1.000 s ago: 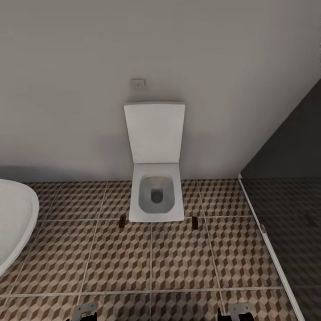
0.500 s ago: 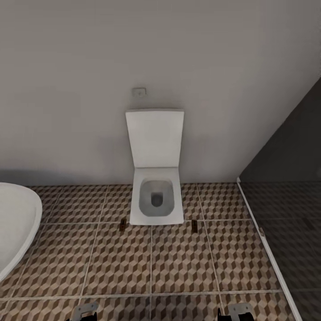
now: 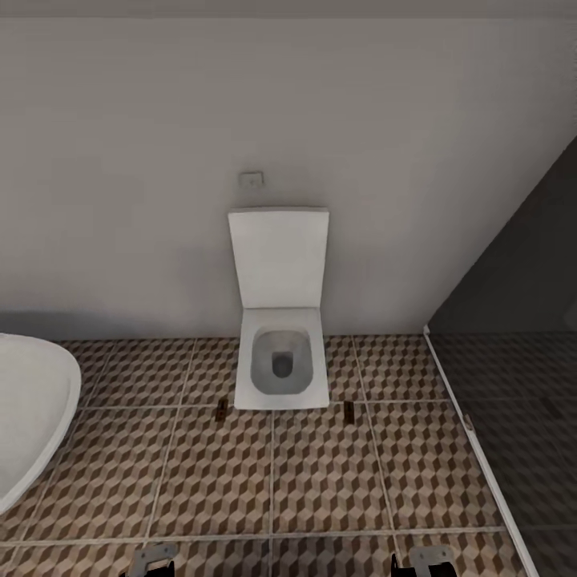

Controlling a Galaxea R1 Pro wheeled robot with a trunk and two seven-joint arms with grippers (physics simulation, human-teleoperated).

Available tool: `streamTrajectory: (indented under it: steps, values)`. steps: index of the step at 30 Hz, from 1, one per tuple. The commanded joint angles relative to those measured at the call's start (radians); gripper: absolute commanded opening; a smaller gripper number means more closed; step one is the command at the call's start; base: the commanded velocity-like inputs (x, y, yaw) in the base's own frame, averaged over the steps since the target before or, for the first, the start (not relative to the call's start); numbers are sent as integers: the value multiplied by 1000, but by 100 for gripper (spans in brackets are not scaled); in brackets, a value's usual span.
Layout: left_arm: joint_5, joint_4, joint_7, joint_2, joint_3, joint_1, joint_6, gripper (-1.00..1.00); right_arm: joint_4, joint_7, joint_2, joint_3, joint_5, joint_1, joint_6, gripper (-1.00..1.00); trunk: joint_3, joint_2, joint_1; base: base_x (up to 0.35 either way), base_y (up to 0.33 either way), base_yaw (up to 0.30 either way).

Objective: Take the four mousetraps from the cabinet in the bathroom and place them on the bathroom floor. Make sure all four end up on the same floor surface, and ensure that at least two of them are either under or directly next to the same bathroom sink.

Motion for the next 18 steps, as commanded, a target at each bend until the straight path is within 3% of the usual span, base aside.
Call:
streamTrajectory:
  steps: [1,18]
  values:
    - [0,0,0,0,0,0,0,100,0,0,0,0,0,0,0,100,5,7,-4,0,0,0]
    - [0,0,0,0,-2,0,0,100,0,1,0,0,0,0,0,100,85,126,-69,0,0,0]
